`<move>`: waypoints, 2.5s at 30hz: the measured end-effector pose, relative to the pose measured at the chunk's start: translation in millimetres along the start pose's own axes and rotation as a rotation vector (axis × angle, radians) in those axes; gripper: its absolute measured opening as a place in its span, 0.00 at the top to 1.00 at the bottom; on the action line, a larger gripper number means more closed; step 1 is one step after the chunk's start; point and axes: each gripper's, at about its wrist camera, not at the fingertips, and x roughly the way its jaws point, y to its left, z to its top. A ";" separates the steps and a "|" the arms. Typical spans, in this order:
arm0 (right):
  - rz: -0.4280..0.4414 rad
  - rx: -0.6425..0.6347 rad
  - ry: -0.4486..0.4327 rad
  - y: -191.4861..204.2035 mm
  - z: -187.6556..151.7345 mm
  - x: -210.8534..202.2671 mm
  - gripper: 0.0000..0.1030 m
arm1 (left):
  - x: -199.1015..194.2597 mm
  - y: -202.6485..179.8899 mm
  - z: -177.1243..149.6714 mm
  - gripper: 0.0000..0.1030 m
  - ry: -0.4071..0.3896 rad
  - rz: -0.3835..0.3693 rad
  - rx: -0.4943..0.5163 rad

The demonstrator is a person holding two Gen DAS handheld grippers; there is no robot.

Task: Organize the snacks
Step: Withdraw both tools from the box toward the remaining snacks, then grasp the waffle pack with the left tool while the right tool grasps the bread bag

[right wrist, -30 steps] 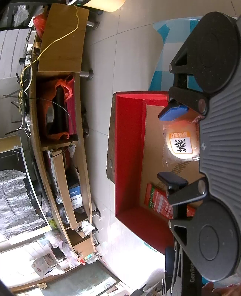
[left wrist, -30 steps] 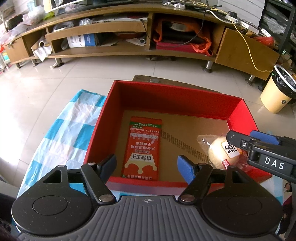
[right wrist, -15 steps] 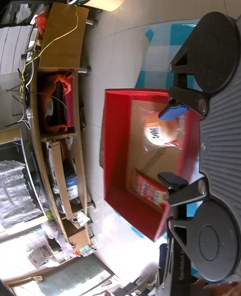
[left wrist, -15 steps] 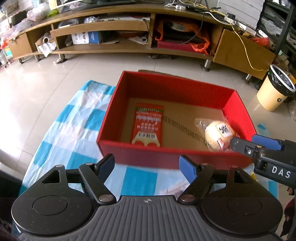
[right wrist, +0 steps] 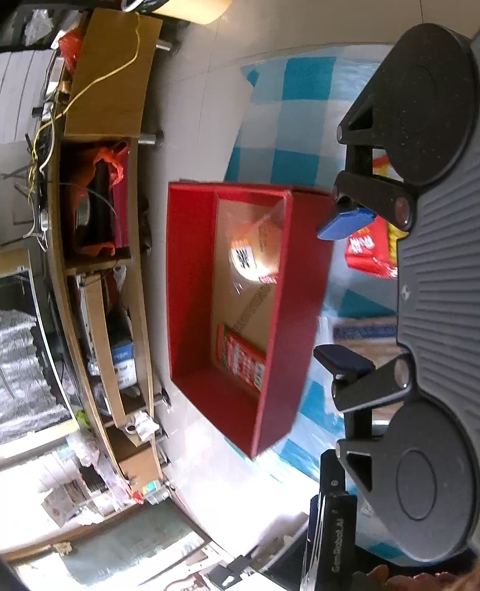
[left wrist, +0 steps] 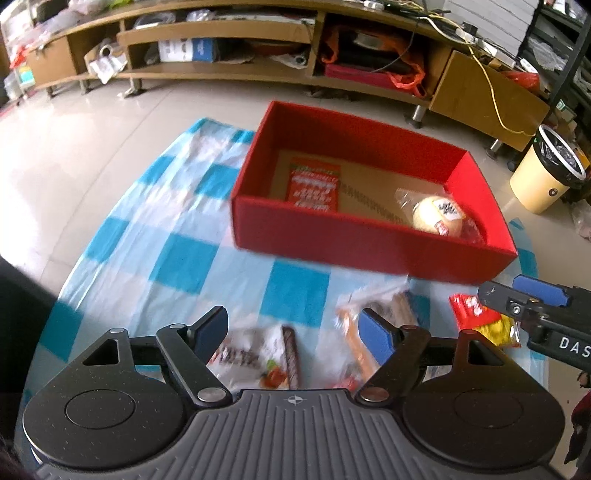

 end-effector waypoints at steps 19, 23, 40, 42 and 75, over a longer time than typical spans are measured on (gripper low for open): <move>0.101 -0.091 0.135 42.1 -36.1 18.6 0.33 | -11.0 28.9 -66.8 0.13 0.125 0.022 -0.046; 0.098 -0.088 0.148 41.7 -36.5 24.4 0.32 | -4.1 25.8 -73.6 0.09 0.152 0.027 -0.038; 0.102 -0.066 0.200 35.8 -33.6 44.4 0.27 | -4.2 26.9 -76.3 0.21 0.141 0.022 -0.019; 0.109 -0.056 0.203 34.6 -32.8 46.7 0.26 | -8.1 29.8 -74.6 0.21 0.130 0.007 -0.031; 0.112 -0.145 0.177 50.1 -49.1 27.2 0.32 | -4.9 18.7 -75.7 0.21 0.155 -0.054 0.008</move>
